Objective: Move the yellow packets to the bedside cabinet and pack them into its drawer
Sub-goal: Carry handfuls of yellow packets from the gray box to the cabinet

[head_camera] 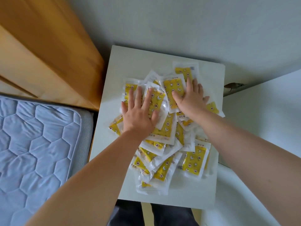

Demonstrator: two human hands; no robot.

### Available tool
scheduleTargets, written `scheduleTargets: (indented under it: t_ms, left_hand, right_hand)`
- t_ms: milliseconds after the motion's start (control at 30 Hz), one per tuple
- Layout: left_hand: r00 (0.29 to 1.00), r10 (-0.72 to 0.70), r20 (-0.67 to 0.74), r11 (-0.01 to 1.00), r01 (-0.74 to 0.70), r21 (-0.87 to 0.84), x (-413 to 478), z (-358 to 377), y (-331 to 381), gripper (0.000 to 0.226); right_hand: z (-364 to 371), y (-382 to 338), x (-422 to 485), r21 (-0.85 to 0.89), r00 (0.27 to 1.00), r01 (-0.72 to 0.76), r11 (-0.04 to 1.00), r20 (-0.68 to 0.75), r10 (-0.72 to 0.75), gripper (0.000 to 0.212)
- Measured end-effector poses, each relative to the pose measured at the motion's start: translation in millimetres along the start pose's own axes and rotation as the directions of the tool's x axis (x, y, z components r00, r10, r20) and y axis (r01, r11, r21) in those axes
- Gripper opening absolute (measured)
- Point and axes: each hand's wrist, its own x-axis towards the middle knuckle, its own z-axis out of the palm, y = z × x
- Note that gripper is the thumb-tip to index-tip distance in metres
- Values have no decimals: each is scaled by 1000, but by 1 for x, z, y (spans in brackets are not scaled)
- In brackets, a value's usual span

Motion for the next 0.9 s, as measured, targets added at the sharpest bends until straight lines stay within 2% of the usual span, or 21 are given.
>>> scheduleTargets:
  t_ms: [167, 267, 367, 500, 700, 833, 900]
  left_hand:
    - [993, -15, 118, 997, 6, 77, 3, -14, 2, 70]
    - [992, 2, 123, 998, -9, 56, 1, -21, 1, 69]
    - [991, -13, 132, 999, 8, 36, -4, -24, 2, 68]
    - [990, -3, 140, 994, -12, 107, -15, -31, 6, 68]
    - [995, 9, 104, 994, -21, 110, -28, -64, 14, 70]
    - [999, 45, 9, 989, -45, 138, -48, -118, 20, 71]
    - [997, 45, -59, 984, -34, 173, -63, -155, 20, 72]
  right_hand:
    - [-15, 10, 2, 58, 994, 109, 992, 17, -110, 82]
    - [-18, 13, 0, 127, 992, 127, 984, -22, -125, 79]
    - [-18, 13, -7, 67, 981, 191, 979, -56, -188, 77]
    - [-18, 14, -16, -2, 969, 233, 972, -77, -233, 77]
    - [-37, -3, -35, -107, 929, 356, 929, -68, -364, 74]
    - [-77, -34, -70, -139, 864, 480, 866, -95, -494, 73]
    - [-101, -53, -93, -163, 810, 552, 818, -126, -572, 71]
